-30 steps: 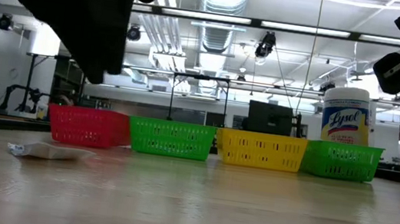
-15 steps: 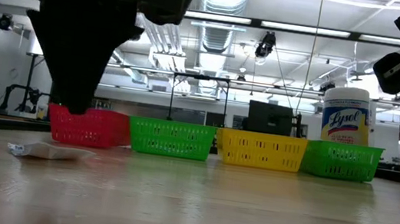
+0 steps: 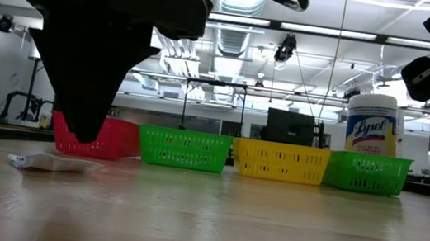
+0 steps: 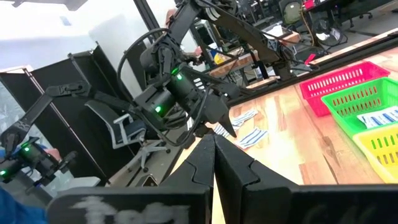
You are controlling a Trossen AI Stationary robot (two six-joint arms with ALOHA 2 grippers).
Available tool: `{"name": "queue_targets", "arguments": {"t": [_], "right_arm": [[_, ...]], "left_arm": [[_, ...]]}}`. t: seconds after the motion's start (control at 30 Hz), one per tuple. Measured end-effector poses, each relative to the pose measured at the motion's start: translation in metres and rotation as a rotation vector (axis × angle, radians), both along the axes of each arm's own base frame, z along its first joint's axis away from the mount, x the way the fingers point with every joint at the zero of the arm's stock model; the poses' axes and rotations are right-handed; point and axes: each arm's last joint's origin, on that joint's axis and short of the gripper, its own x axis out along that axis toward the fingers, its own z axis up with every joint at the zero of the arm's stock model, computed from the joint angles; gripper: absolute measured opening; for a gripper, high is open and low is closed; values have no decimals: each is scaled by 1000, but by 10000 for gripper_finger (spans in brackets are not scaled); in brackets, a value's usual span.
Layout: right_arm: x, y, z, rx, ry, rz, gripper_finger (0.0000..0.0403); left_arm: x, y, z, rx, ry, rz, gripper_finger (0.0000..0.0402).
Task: Pick & Place First Aid Supplies
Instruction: Put the blue bandage into the left green bin
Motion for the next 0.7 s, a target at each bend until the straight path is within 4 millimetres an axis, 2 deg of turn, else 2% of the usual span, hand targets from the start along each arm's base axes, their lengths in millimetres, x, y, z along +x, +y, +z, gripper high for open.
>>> {"name": "queue_targets", "arguments": {"t": [0.4,0.7], "right_arm": [[0,0,0,1,0,-1,8],[0,0,0,3,1,-1,8]], "left_arm": [[1,0,-5,-2,-17,2,133],[-11,5,-27,13,72,41,133]]}}
